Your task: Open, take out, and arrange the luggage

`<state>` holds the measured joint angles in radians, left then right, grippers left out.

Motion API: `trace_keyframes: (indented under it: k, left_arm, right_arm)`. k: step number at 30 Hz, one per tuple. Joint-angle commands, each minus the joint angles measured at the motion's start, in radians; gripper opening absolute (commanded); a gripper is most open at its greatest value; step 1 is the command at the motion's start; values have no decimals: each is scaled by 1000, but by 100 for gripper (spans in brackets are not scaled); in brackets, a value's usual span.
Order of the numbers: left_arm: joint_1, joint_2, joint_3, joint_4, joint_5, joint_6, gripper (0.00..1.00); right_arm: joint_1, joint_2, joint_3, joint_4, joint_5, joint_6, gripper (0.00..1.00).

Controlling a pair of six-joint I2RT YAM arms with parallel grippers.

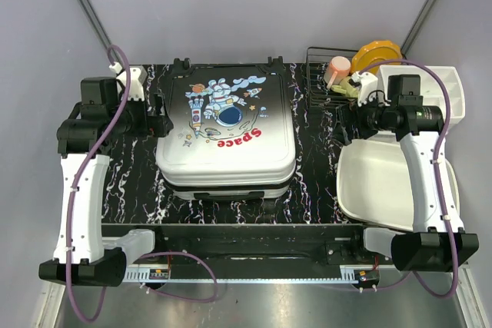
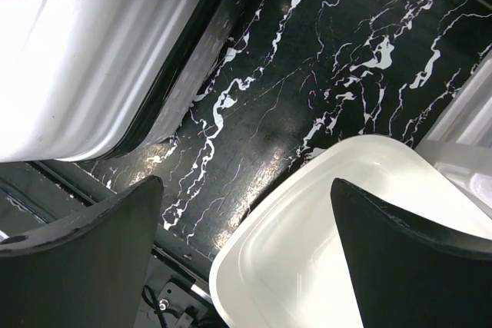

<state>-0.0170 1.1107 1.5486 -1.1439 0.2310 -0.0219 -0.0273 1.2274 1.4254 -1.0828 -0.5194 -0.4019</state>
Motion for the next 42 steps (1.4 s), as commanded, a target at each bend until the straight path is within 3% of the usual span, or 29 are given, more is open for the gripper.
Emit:
trace_keyframes:
  k: [1,8,11,15,21,26,30,36,42]
  left_arm:
    - [15,21,-5,12,80,-26,99]
    - [276,162,50,-33,478,-15,99]
    - [337,222,85,-43,554,11,99]
    - [347,287,125,-4,583,8,99]
    - [365,379,194,23,610,-4,99]
    - [434,322,108,26,652,2,99]
    - [564,282,13,-4,734,5,99]
    - [583,320,27,122,685,-19,99]
    - [537,550,203,276,627,-66,99]
  right_arm:
    - [21,6,-52,52,-11,-40,100]
    - [234,33,-218,171,87,-202,100]
    - [300,50,-276,224,84,-289,100]
    - [365,81,-333,280,38,-380,100]
    - [590,122,-372,425,85,-373,100]
    - [733,204,-281,533,99,-251,100]
    - [845,259,-203,583,88,-192,100]
    - [874,186,-227,581,93,-189,100]
    - [874,-7,-425,570,188,-258,100]
